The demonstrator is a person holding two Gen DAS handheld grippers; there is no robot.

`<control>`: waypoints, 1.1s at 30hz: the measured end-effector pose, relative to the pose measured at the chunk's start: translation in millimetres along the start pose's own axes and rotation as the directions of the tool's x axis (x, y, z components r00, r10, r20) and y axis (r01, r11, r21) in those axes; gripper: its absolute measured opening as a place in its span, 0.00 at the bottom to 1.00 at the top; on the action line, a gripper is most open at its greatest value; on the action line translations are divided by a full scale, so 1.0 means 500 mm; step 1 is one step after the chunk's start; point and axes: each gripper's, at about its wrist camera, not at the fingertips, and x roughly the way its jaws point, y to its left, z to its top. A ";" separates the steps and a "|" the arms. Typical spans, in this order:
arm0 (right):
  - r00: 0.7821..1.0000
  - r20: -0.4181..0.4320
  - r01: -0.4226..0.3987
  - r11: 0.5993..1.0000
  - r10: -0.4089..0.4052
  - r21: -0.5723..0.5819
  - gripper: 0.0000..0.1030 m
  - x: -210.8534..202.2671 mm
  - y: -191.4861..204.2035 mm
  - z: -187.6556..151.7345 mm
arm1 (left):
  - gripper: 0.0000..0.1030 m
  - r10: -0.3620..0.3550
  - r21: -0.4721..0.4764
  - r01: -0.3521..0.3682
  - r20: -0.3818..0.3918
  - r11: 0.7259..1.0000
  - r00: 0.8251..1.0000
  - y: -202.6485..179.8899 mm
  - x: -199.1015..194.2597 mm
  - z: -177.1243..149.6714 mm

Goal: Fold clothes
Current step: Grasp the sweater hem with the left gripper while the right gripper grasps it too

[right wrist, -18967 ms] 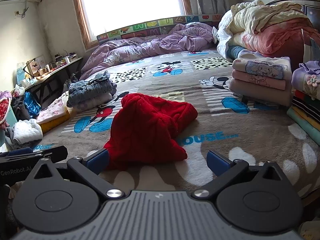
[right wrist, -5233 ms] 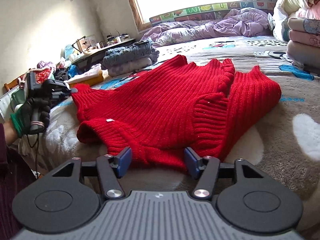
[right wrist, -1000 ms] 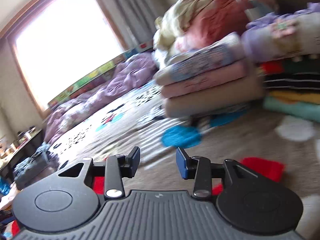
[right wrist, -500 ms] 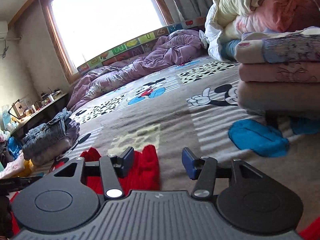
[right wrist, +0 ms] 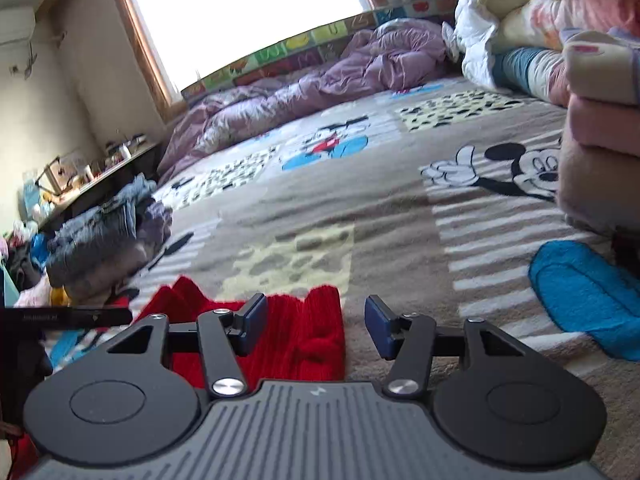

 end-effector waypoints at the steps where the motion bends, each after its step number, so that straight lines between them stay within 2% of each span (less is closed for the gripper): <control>1: 1.000 -0.012 -0.005 1.000 0.005 0.003 0.53 0.005 -0.002 -0.002 | 0.65 -0.006 0.005 0.006 -0.010 1.000 1.000 -0.002 0.008 -0.001; 4: 0.999 -0.042 -0.025 0.999 0.026 0.022 0.53 0.017 -0.009 -0.010 | 0.60 -0.003 0.030 0.004 -0.029 1.000 1.000 -0.010 0.026 -0.002; 11: 0.997 -0.045 -0.063 0.996 0.066 0.059 0.52 0.038 -0.020 -0.008 | 0.55 -0.006 0.032 0.007 -0.031 0.999 1.000 -0.011 0.044 -0.001; 13: 0.996 -0.054 -0.069 0.997 0.071 0.042 0.51 0.048 -0.013 -0.007 | 0.45 -0.015 0.037 0.016 -0.028 0.999 0.999 -0.012 0.043 -0.002; 14: 0.996 -0.061 -0.071 0.997 0.072 0.031 0.46 0.052 -0.010 -0.008 | 0.41 -0.021 0.042 0.023 -0.027 0.999 0.999 -0.014 0.043 -0.003; 16: 0.995 -0.071 -0.075 0.997 0.076 0.013 0.36 0.059 -0.004 -0.009 | 0.13 -0.036 0.052 0.038 -0.026 0.998 0.999 -0.017 0.044 -0.005; 17: 0.994 -0.074 -0.079 0.997 0.080 0.007 0.26 0.061 -0.001 -0.010 | 0.10 -0.042 0.051 0.044 -0.021 0.998 0.999 -0.017 0.043 -0.004; 18: 0.994 -0.066 -0.086 0.996 0.086 0.008 0.14 0.058 -0.002 -0.009 | 0.09 -0.042 0.044 0.043 -0.008 0.998 0.999 -0.015 0.038 -0.002; 19: 0.994 -0.056 -0.093 0.996 0.093 0.010 0.12 0.055 -0.002 -0.008 | 0.08 -0.042 0.038 0.042 0.006 0.998 0.999 -0.012 0.034 -0.001; 22: 0.995 0.028 -0.099 0.994 0.098 0.035 0.11 0.029 -0.010 0.002 | 0.07 -0.062 -0.035 0.065 0.067 0.997 0.996 0.016 0.006 0.012; 25: 0.991 0.100 -0.093 0.994 0.086 0.065 0.10 0.006 -0.025 0.012 | 0.07 -0.090 -0.156 0.109 0.124 0.982 0.988 0.063 -0.022 0.024; 30: 0.989 0.133 -0.079 0.991 0.064 0.112 0.10 0.006 -0.044 0.014 | 0.06 -0.118 -0.323 0.164 0.159 0.932 0.980 0.130 -0.031 0.022; 33: 0.990 0.131 -0.063 0.991 0.047 0.119 0.10 0.015 -0.048 0.012 | 0.06 -0.106 -0.356 0.155 0.153 0.922 0.983 0.140 -0.027 0.019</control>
